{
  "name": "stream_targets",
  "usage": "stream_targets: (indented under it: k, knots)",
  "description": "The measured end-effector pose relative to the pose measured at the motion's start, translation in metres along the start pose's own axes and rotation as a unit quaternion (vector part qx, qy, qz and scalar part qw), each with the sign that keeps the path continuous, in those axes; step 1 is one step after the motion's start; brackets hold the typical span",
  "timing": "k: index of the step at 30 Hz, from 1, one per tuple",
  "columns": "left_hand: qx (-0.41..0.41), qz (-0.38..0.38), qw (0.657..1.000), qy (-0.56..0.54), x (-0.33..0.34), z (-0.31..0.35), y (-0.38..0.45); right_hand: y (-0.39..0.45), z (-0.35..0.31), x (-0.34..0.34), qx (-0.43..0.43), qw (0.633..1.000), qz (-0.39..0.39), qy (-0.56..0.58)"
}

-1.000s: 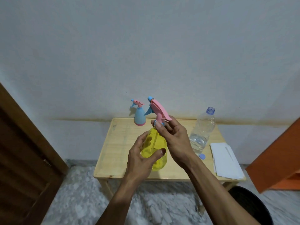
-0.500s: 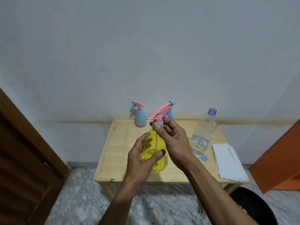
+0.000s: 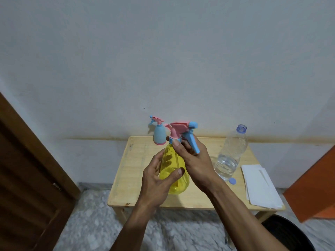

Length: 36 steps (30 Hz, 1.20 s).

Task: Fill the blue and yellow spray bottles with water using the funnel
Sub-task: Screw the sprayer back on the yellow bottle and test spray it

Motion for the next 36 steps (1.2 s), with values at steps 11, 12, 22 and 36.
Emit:
stream_targets:
  k: [11, 12, 22, 36]
  knots:
    - [-0.004, -0.012, 1.0, 0.009, 0.003, 0.003, 0.004, 0.003, 0.004, -0.003, 0.015, 1.0, -0.01, 0.025]
    - [-0.005, -0.015, 1.0, 0.01, 0.003, 0.002, 0.004, 0.003, 0.004, -0.003, 0.016, 0.999, -0.011, 0.027]
    - [-0.008, -0.016, 1.0, 0.013, 0.008, -0.005, 0.009, 0.003, 0.005, -0.011, 0.004, 1.0, 0.007, 0.01]
    - [0.012, 0.0, 1.0, 0.026, 0.016, -0.004, 0.009, 0.008, 0.006, -0.019, -0.011, 1.0, 0.018, -0.02]
Point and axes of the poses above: each hand's wrist, its own y-axis towards the middle knuckle, its own x-axis out of the palm, z = x × y, the point moved 4 cm from there along y, towards the middle knuckle, and after that the axes turned 13 degrees about -x, right-handed, at the moved point
